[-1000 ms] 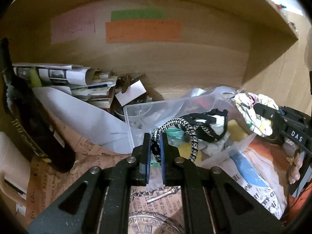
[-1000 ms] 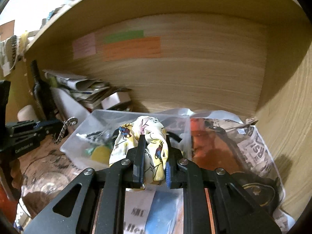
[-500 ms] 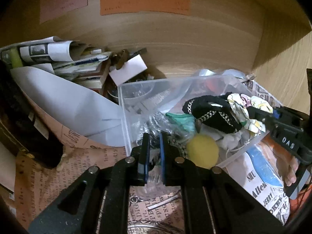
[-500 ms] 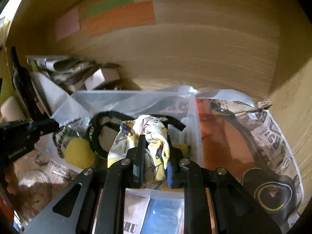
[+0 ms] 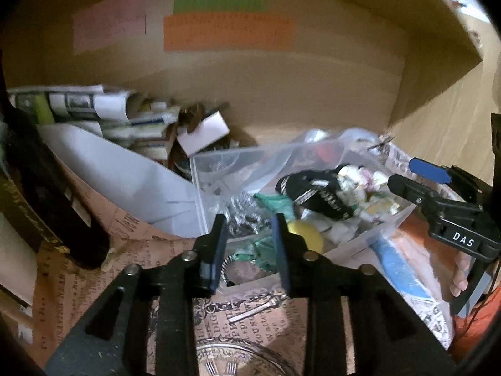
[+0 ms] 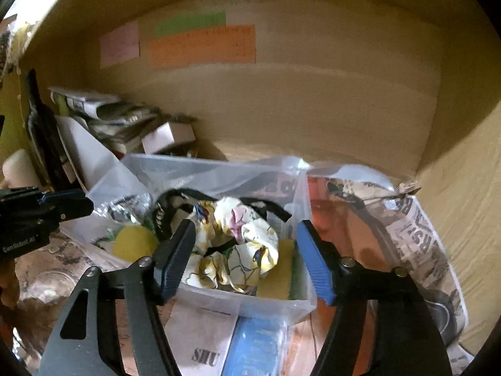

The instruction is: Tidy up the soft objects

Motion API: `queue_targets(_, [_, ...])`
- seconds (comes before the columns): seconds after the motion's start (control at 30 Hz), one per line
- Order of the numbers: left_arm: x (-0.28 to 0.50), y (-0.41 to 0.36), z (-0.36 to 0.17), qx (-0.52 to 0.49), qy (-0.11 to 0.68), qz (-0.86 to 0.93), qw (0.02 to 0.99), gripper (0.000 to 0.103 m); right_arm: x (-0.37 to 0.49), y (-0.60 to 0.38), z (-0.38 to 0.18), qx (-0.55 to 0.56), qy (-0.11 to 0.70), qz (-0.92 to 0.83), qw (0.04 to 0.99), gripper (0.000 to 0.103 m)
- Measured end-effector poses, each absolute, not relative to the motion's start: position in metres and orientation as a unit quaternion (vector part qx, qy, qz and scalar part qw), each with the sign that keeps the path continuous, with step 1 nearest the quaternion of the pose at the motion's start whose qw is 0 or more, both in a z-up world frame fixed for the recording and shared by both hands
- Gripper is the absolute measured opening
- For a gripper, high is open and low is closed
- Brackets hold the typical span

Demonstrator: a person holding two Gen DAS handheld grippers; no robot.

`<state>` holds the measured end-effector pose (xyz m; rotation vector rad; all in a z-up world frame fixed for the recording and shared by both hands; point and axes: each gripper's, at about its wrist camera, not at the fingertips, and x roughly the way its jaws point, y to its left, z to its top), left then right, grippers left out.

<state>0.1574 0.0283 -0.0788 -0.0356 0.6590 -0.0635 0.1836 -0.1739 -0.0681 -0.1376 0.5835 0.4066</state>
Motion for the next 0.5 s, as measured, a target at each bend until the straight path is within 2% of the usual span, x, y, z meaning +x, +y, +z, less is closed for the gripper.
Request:
queue_targets(0.13, [0.137, 0.025, -0.057, -0.017, 0.285, -0.031, 0.958, 0.044, 0.164, -0.178, -0.048, -0.063, 0.255, 0.208, 0.942, 0.065])
queue_targets(0.3, [0.107, 0.016, -0.03, -0.012, 0.235, -0.029, 0.972, 0.044, 0.134, -0.182, -0.023, -0.056, 0.208, 0.221, 0.951, 0.072])
queue_targets(0.5, [0.073, 0.012, -0.01, -0.012, 0.183, -0.026, 0.983, 0.063, 0.1, -0.191, 0.005, -0.042, 0.154, 0.234, 0.959, 0.083])
